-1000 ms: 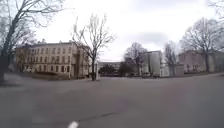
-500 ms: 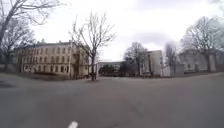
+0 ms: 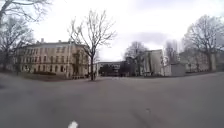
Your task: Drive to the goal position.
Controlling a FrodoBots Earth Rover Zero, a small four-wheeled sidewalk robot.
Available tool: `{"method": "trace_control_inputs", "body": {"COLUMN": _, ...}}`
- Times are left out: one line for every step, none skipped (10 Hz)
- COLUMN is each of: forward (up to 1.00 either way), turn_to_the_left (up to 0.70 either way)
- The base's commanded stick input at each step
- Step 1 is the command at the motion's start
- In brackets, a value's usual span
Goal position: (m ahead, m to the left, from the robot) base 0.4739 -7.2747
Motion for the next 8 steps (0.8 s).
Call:
{"method": "trace_control_inputs", "body": {"forward": 1.0, "turn_to_the_left": 0.0}}
{"method": "trace_control_inputs", "body": {"forward": 1.0, "turn_to_the_left": 0.0}}
{"method": "trace_control_inputs", "body": {"forward": 1.0, "turn_to_the_left": 0.0}}
{"method": "trace_control_inputs", "body": {"forward": 1.0, "turn_to_the_left": 0.0}}
{"method": "trace_control_inputs", "body": {"forward": 1.0, "turn_to_the_left": 0.0}}
{"method": "trace_control_inputs", "body": {"forward": 1.0, "turn_to_the_left": 0.0}}
{"method": "trace_control_inputs", "body": {"forward": 1.0, "turn_to_the_left": 0.0}}
{"method": "trace_control_inputs", "body": {"forward": 1.0, "turn_to_the_left": 0.0}}
